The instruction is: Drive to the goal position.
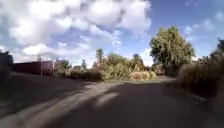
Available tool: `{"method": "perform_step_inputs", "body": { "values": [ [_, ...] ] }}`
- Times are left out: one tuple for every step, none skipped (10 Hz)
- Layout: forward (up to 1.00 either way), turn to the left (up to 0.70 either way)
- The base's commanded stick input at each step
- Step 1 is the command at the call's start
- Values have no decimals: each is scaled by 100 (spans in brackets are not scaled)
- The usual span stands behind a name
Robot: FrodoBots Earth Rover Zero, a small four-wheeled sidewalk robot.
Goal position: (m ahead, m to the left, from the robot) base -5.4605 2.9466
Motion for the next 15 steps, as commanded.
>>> {"method": "perform_step_inputs", "body": {
  "values": [
    [52, 0],
    [5, 0],
    [0, 0],
    [0, 0],
    [0, 0],
    [0, 46],
    [0, 70],
    [0, 70],
    [0, 70],
    [0, 70],
    [0, 70],
    [0, 70],
    [0, 70],
    [0, 70],
    [0, 70]
  ]
}}
